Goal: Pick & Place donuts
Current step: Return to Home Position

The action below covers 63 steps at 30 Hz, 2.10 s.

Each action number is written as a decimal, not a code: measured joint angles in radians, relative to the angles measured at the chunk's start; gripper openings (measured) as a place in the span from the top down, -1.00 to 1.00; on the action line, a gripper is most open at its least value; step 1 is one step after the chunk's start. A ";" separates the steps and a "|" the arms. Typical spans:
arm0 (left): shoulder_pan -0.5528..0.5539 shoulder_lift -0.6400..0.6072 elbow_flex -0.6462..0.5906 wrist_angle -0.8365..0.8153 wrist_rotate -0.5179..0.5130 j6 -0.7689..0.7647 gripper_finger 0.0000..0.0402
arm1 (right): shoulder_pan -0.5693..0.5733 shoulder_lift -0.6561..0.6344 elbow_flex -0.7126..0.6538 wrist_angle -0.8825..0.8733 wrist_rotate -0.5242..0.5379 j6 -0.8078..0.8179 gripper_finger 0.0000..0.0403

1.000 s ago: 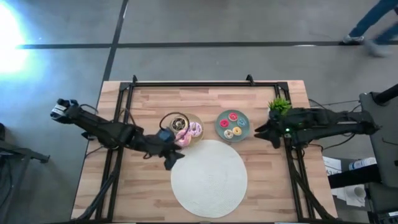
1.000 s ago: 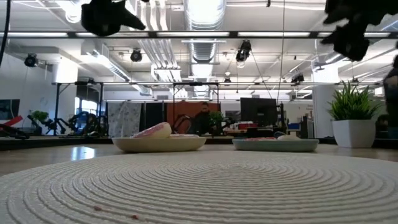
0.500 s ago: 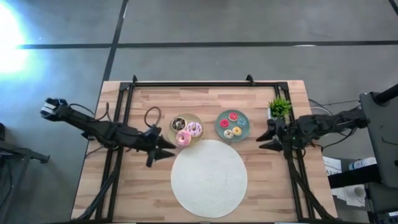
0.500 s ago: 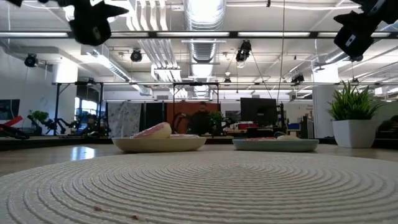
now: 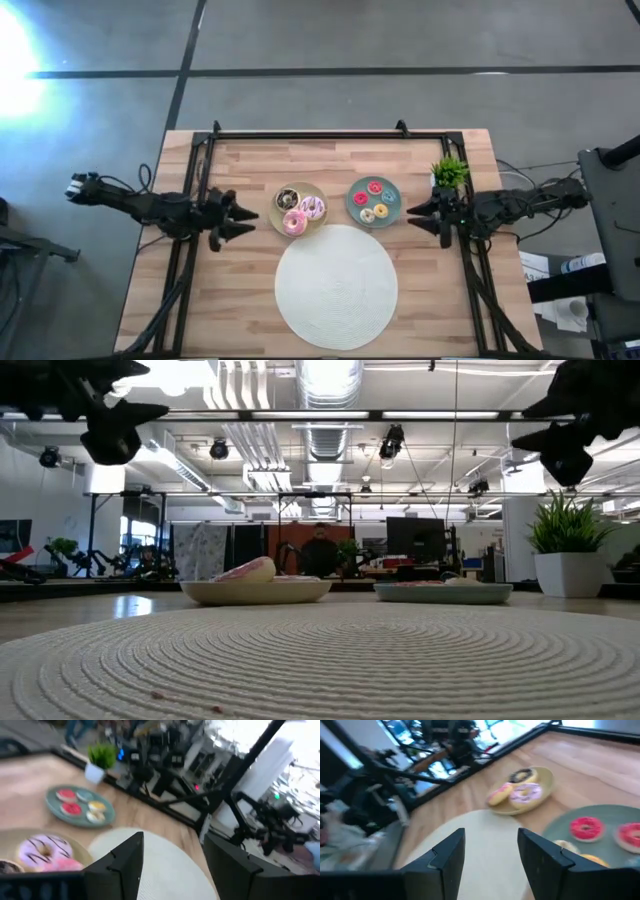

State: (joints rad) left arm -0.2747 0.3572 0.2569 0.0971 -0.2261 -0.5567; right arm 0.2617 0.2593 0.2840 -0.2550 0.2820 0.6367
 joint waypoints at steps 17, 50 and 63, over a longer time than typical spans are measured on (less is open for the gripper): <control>0.028 -0.357 -0.158 -0.034 -0.025 0.166 0.10 | -0.001 0.000 -0.147 -0.002 0.035 -0.054 0.14; 0.046 -0.357 -0.211 0.189 0.059 0.480 0.10 | 0.000 0.011 -0.190 -0.001 0.033 -0.054 0.14; 0.379 -0.357 -0.248 0.092 0.306 0.502 0.10 | 0.000 0.011 -0.190 0.000 0.033 -0.054 0.14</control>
State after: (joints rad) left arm 0.1045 -0.0002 0.0090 0.1892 0.0802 -0.0550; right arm 0.2615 0.2707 0.0937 -0.2554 0.3153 0.5829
